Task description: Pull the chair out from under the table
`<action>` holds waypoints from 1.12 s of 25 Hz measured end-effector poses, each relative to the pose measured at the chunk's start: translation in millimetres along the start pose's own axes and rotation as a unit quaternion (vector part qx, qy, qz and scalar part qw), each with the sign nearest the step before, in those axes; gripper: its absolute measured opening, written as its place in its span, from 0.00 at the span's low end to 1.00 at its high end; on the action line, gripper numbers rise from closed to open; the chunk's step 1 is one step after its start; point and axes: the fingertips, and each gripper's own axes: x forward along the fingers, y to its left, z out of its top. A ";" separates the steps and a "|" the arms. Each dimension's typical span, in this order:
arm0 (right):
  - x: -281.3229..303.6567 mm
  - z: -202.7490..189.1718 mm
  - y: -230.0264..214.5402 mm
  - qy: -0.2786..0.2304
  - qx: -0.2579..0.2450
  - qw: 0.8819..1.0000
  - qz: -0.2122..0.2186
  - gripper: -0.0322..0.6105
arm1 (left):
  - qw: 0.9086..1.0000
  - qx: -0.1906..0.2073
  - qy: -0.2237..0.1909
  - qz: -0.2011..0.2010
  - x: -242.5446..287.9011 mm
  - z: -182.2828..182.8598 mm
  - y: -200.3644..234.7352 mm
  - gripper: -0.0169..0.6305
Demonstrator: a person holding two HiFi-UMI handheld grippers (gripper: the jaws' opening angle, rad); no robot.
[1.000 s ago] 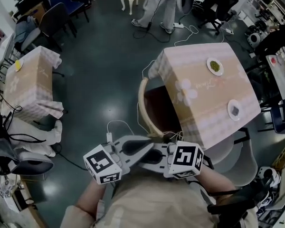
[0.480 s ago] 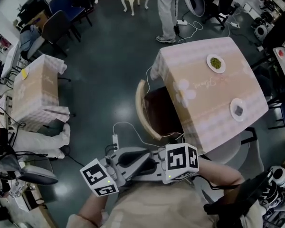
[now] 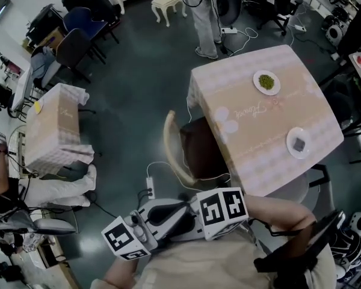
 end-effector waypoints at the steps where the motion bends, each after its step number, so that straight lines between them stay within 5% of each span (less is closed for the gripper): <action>1: -4.5 -1.5 2.1 -0.006 0.000 1.000 0.010 0.06 | 1.000 0.000 0.002 0.006 4.9 -0.4 -0.2 0.03; 10: -61.9 -9.6 -4.4 -0.117 0.038 0.992 0.004 0.06 | 0.997 0.034 0.044 0.048 64.6 -4.2 11.8 0.03; 14: -106.2 -14.4 -23.3 -0.186 0.061 0.979 -0.066 0.06 | 0.989 0.017 0.023 0.147 69.0 9.9 57.9 0.03; 20: -159.4 -52.6 -44.6 -0.249 0.133 0.945 -0.161 0.06 | 0.937 -0.025 0.063 0.342 24.4 -26.4 170.4 0.03; 23: -178.3 -64.2 -52.7 -0.291 0.176 0.921 -0.187 0.06 | 0.916 -0.061 0.105 0.382 15.7 -65.5 213.4 0.03; 28: -194.9 -68.1 -69.0 -0.326 0.213 0.893 -0.226 0.06 | 0.894 -0.143 0.151 0.397 15.1 -126.5 264.4 0.03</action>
